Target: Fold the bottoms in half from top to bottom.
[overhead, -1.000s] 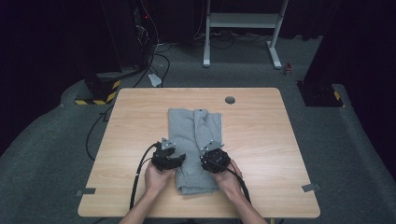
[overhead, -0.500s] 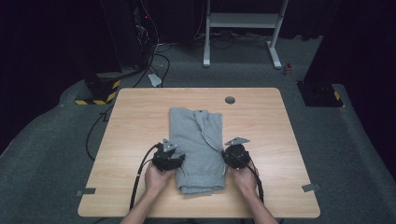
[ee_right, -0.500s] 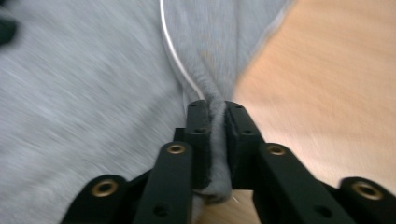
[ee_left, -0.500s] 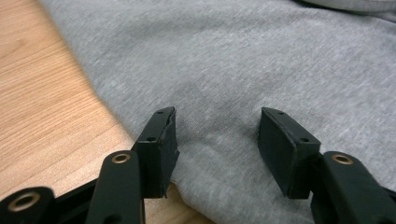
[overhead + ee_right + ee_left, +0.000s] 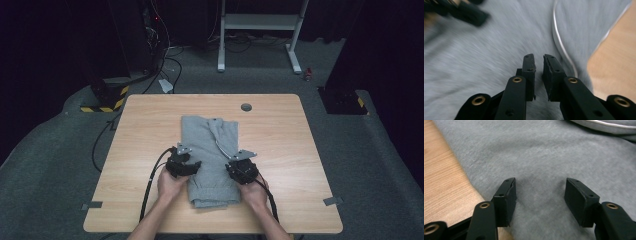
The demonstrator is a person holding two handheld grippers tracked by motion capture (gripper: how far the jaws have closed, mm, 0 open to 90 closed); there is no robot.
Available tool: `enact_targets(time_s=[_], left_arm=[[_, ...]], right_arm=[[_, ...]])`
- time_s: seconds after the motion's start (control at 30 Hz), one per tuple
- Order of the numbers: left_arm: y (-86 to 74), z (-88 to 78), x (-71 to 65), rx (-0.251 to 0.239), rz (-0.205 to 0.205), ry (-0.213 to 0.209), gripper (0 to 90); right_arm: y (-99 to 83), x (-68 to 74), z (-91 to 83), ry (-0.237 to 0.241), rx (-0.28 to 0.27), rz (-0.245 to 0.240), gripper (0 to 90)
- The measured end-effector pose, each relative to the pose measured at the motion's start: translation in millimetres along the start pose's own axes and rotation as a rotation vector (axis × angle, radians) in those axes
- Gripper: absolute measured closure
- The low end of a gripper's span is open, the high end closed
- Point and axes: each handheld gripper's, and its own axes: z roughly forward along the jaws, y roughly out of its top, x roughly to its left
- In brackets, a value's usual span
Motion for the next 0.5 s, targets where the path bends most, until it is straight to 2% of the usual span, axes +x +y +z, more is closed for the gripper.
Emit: enact_targets(time_s=[0.07,0.13,0.23,0.33,0.4,0.5], left_arm=[[-2.8,0.7,0.4,-0.003,0.008,0.002,41.5],[-7.0,-1.8,-1.5,-0.01,0.01,-0.013,41.5],[-14.2,-8.1,-12.7,-0.005,0.051,-0.025,41.6],[-17.9,-13.4,-20.3,0.008,0.056,-0.043,42.0],[-17.2,-13.9,-20.4,0.001,0.054,-0.047,42.3],[-9.1,-13.2,-16.0,-0.01,0.054,-0.044,42.1]], right_arm=[[-7.4,-4.4,7.8,-0.004,0.037,0.02,79.8],[-16.1,-6.1,3.5,0.011,0.013,0.034,79.9],[-28.1,1.4,-8.4,0.008,0.018,-0.015,79.5],[-36.8,5.7,-19.4,0.036,0.03,-0.028,75.2],[-35.2,5.7,-22.0,0.063,0.027,-0.008,72.2],[-25.7,1.4,-24.4,0.064,-0.033,0.023,71.8]])
